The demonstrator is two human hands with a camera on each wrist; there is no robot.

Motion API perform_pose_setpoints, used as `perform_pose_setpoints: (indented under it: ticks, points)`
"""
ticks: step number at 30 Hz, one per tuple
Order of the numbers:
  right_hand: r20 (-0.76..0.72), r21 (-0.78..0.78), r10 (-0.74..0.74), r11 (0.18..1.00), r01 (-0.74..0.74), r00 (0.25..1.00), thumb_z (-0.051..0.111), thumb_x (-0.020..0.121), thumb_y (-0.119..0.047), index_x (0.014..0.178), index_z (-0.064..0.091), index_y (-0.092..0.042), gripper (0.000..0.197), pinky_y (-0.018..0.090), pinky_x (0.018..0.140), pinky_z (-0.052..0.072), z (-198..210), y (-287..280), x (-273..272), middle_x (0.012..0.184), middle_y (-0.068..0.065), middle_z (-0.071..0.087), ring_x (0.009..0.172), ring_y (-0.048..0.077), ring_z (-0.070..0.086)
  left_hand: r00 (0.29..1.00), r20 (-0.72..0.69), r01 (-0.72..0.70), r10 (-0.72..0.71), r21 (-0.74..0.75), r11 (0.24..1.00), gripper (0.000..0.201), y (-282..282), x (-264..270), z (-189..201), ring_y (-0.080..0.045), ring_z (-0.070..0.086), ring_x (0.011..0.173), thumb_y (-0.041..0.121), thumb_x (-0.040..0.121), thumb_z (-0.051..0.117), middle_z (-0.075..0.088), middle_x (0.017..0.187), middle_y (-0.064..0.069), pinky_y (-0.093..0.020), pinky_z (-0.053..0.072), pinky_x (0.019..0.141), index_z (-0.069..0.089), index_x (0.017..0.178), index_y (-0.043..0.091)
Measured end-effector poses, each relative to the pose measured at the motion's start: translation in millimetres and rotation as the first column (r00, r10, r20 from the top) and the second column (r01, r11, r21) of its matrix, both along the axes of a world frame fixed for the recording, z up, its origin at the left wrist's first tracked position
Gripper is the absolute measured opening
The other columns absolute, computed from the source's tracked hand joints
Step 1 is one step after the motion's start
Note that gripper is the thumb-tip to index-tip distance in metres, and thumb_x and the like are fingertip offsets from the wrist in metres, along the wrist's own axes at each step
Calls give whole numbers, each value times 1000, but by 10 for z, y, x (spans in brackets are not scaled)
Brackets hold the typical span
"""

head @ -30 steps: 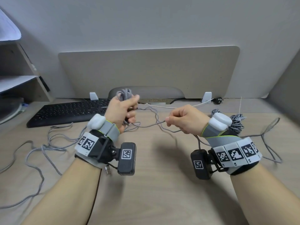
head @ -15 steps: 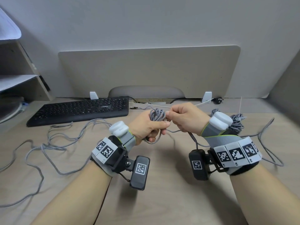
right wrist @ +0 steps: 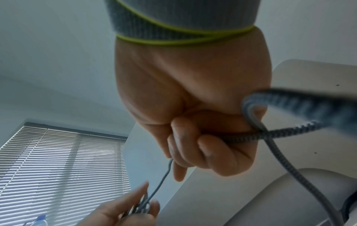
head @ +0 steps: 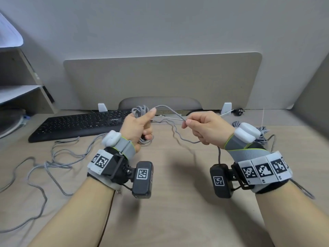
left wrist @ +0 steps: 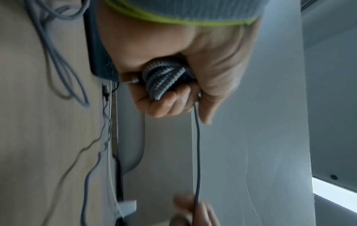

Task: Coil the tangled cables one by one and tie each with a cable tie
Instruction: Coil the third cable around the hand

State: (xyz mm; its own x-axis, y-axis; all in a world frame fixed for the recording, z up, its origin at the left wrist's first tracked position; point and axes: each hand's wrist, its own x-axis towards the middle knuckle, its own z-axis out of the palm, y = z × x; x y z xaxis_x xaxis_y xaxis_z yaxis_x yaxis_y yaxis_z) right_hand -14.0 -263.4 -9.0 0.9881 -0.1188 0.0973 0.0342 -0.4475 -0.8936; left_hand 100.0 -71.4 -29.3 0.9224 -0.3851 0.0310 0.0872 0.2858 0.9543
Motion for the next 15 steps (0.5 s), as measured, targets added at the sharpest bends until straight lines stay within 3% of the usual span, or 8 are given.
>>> perform_pose_setpoints:
  ticks: [4, 9, 12, 14, 15]
  points:
    - [34, -39, 43, 998, -42, 998, 48, 101, -13, 96, 68, -2, 24, 22, 43, 27, 34, 102, -18, 52, -4, 33, 44, 12, 27, 996, -3, 92, -92, 72, 993, 48, -183, -168, -72, -13, 31, 42, 58, 72, 72, 27, 51, 5, -22, 33, 44, 37, 78, 26]
    - [55, -178, 134, 976, -123, 989, 51, 99, -11, 91, 71, -7, 22, 14, 46, 29, 63, 249, -74, 45, -13, 41, 40, 4, 33, 994, -27, 111, -109, 121, 986, 55, -258, -241, -140, -17, 41, 47, 73, 76, 61, 37, 55, -1, -28, 40, 51, 42, 80, 22]
    - [64, -258, 196, 950, -173, 979, 52, 97, -7, 82, 67, 4, 23, 11, 47, 31, 36, 384, -95, 45, -14, 46, 43, 4, 39, 989, 24, 145, -149, 104, 984, 62, -300, -288, -154, -21, 44, 53, 72, 74, 62, 46, 68, -12, -27, 36, 50, 47, 94, 15]
    - [72, -319, 222, 929, -188, 972, 56, 95, -11, 78, 65, 4, 24, 19, 51, 31, -13, 473, -65, 55, -1, 49, 51, 5, 37, 987, 75, 135, -141, 80, 988, 55, -316, -304, -150, -22, 43, 62, 60, 73, 72, 50, 80, -11, -29, 34, 54, 48, 93, 16]
    - [71, -340, 225, 921, -189, 972, 57, 94, -13, 77, 66, 2, 24, 25, 54, 33, -47, 502, -50, 61, 8, 52, 55, 7, 38, 990, 81, 105, -112, 89, 990, 47, -313, -312, -150, -19, 43, 60, 51, 73, 76, 50, 73, -9, -28, 31, 54, 46, 87, 17]
